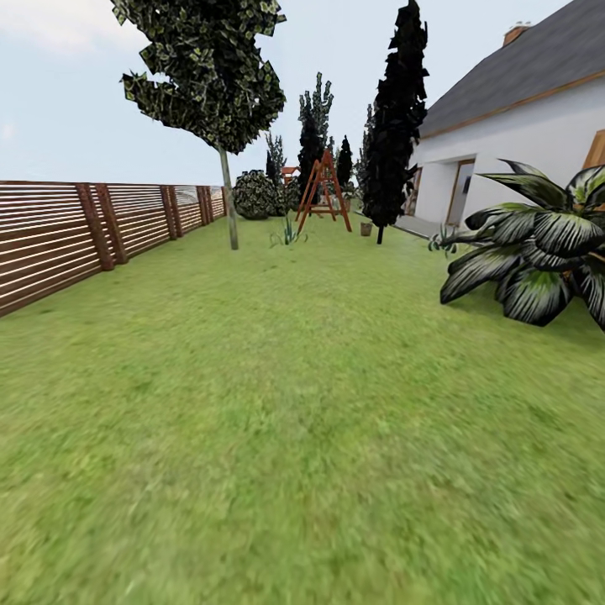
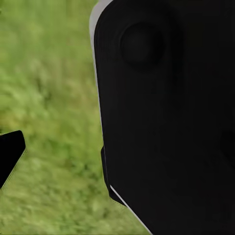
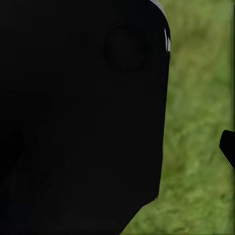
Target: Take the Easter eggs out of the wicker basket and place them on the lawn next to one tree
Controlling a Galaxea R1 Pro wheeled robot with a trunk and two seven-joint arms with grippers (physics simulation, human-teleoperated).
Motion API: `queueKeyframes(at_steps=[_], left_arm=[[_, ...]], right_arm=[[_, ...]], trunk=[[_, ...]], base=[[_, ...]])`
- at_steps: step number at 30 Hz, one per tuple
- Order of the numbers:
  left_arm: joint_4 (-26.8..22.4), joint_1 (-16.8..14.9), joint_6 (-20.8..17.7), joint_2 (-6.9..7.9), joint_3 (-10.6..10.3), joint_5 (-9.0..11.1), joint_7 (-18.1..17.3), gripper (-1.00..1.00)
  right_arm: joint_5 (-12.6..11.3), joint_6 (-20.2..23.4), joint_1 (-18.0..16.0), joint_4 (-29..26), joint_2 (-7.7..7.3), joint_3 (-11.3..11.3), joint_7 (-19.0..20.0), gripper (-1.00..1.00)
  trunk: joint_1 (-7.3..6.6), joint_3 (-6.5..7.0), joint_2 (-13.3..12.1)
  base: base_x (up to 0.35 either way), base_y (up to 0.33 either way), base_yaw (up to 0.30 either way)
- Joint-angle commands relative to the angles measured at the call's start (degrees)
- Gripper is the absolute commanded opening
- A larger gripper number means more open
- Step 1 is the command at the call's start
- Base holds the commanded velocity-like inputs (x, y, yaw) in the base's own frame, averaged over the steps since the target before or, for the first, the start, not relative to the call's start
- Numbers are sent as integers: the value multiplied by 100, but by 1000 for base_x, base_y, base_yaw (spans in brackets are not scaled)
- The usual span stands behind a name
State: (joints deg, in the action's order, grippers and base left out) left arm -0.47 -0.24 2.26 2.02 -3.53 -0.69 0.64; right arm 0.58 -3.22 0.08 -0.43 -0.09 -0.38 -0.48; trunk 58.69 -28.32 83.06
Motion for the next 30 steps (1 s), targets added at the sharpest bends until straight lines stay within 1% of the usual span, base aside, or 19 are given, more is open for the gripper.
queueKeyframes(at_steps=[1,30], left_arm=[[3,-3,20,1,-34,-7,8,100],[12,-3,159,-6,-45,6,14,100]], right_arm=[[7,-12,1,-3,0,-5,-5,100],[6,-12,1,-4,0,-6,-5,100]], trunk=[[3,-5,2],[3,-5,2]], base=[[332,0,0],[332,0,0]])
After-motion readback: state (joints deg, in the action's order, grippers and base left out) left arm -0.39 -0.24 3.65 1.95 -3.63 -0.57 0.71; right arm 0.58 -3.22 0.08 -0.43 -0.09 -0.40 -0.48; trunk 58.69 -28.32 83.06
